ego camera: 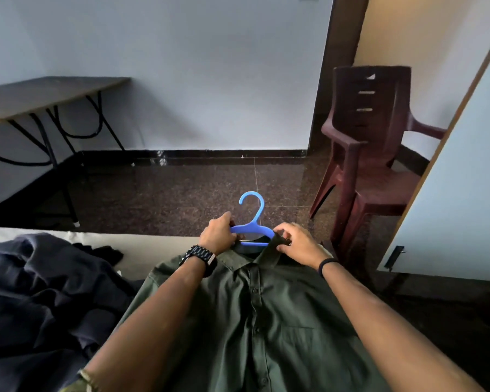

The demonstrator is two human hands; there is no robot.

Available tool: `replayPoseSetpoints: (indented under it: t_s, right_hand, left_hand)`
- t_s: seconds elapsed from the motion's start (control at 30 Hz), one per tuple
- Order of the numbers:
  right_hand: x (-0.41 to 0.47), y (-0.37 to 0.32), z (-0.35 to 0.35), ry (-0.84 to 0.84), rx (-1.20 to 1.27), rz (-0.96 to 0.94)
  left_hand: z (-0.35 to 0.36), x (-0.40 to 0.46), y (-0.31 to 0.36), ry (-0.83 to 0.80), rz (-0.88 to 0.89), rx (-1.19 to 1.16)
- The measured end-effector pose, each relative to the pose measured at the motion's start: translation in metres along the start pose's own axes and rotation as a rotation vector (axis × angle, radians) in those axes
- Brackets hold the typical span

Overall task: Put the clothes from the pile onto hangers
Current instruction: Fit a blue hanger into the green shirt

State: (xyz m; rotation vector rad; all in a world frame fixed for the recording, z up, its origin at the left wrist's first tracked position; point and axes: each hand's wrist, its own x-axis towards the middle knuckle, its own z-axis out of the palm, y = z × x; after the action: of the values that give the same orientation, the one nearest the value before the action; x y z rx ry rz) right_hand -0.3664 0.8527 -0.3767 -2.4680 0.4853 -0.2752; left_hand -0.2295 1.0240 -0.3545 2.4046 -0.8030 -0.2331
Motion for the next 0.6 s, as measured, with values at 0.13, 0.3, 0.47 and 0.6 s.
replayPoseSetpoints:
  t_s: [0.13,0.3,0.47,0.6]
  right_hand:
    - [-0.011,-0.030,-0.050,0.132,0.093,-0.007]
    - [-0.035,-0.075,-0.119,0.191,0.081,-0.094]
    - [-0.060,-0.113,-0.180,0.297,0.126,-0.125]
    - [-0.074,-0.144,-0.229,0.336,0.058,-0.090]
  left_hand:
    - [-0.051,-0.007,0.032,0.038,0.017,-0.189]
    - [-0.122,-0.027,0.078,-0.055,0.062,-0.221]
    - [-0.181,-0.056,0.136,0.022,0.142,-0.210]
    - [-0.214,-0.079,0.183,0.118,0.256,-0.262]
